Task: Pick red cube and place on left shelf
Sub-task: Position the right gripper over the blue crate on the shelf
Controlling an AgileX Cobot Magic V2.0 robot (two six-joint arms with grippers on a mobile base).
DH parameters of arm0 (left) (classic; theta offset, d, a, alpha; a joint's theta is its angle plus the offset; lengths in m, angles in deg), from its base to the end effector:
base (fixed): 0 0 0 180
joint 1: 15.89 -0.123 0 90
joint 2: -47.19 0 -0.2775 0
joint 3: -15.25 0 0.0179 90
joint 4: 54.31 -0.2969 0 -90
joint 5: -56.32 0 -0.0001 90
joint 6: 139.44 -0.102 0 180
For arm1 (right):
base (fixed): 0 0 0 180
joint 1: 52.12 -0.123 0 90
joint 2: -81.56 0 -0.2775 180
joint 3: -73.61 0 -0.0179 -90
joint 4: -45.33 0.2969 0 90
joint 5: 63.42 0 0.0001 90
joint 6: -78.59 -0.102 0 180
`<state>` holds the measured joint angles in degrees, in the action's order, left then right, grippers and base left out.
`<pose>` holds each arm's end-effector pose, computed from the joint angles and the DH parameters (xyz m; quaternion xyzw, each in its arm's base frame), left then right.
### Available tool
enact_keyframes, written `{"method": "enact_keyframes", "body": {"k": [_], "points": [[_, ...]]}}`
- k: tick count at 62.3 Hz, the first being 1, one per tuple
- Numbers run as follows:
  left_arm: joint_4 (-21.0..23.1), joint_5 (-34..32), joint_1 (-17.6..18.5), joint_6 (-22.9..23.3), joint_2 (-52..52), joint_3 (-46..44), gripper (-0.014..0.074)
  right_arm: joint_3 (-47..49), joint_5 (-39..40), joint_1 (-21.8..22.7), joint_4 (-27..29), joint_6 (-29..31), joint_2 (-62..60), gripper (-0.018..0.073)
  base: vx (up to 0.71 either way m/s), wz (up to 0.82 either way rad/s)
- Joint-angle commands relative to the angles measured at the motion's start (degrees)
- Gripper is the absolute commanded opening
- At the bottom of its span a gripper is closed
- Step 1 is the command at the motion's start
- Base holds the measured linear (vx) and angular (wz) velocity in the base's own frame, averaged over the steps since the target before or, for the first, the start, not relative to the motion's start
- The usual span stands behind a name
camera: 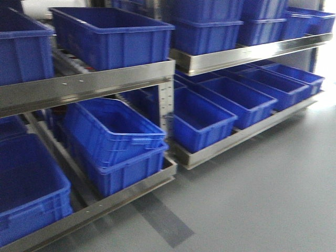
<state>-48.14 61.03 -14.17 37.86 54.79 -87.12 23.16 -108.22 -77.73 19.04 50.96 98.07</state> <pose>0.1212 -0.0046 0.2023 -0.0075 0.7065 -0.0350 0.7068 0.0967 0.0110 0.3035 -0.0295 0.8068 0.0452 0.5883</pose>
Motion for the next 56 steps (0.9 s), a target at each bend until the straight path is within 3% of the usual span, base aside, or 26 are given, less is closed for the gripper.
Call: {"method": "enact_keyframes", "body": {"k": [1,26,56], "points": [[0.3,-5.2,0.3,0.4,-0.8,1.4,0.0102,1.4,3.7,0.4,-2.3,0.4,0.7,0.0059,0.50,0.95],[0.3,-5.2,0.3,0.4,-0.8,1.4,0.0102,1.4,3.6,0.4,-2.3,0.4,0.7,0.0059,0.51,0.77],[0.3,-5.2,0.3,0.4,-0.8,1.4,0.0102,1.4,3.4,0.4,-2.3,0.4,0.7,0.0059,0.42,0.46]]}}
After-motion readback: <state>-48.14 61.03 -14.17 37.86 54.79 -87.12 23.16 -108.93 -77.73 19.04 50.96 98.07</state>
